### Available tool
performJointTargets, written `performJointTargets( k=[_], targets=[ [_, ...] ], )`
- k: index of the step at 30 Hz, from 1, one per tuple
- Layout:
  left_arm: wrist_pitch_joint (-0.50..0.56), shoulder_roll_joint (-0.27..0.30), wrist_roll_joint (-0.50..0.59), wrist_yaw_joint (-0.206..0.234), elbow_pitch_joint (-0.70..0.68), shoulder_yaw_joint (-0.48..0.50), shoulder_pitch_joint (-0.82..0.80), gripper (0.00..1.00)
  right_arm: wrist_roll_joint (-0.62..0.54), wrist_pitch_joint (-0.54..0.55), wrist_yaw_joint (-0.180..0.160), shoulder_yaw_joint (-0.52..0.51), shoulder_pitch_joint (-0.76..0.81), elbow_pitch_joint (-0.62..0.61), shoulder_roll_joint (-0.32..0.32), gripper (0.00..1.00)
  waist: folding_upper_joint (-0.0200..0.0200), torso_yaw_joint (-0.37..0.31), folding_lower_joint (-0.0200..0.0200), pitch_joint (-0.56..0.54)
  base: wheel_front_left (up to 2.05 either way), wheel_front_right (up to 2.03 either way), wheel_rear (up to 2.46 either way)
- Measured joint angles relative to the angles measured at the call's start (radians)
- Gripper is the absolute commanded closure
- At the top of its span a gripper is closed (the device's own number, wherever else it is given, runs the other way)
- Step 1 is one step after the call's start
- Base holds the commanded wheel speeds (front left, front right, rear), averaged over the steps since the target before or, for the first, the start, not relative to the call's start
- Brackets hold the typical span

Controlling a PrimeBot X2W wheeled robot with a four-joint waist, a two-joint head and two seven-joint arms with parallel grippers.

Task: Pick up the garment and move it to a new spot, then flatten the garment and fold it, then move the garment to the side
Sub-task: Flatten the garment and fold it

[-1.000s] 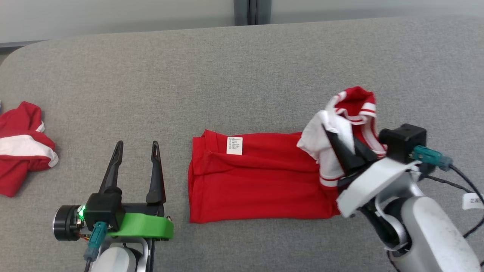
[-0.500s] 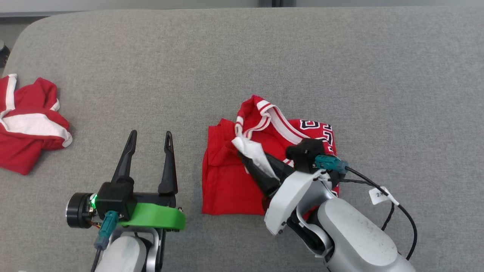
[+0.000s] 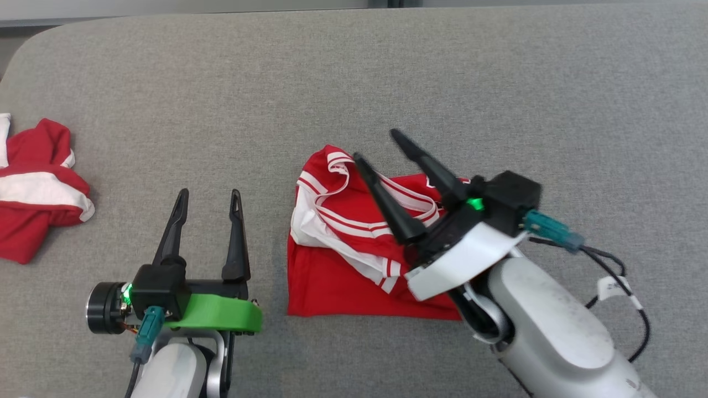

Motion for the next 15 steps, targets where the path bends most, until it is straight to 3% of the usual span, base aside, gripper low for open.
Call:
performJointTargets(
  k=[9, 15],
  targets=[
    [0.0, 0.024, 0.001, 0.013, -0.016, 0.028, 0.018, 0.0, -0.132, 0.016, 0.0, -0.423, 0.233, -0.155, -0.093, 0.0, 0.0, -0.044, 0.0, -0.013, 0.0, 0.0, 0.0],
    [0.0, 0.041, 0.001, 0.02, -0.023, 0.036, 0.033, 0.0, -0.189, 0.07, 0.0, -0.602, 0.396, -0.241, -0.094, 0.0, 0.0001, -0.068, 0.0, -0.027, 0.0, 0.0, 0.0]
  ],
)
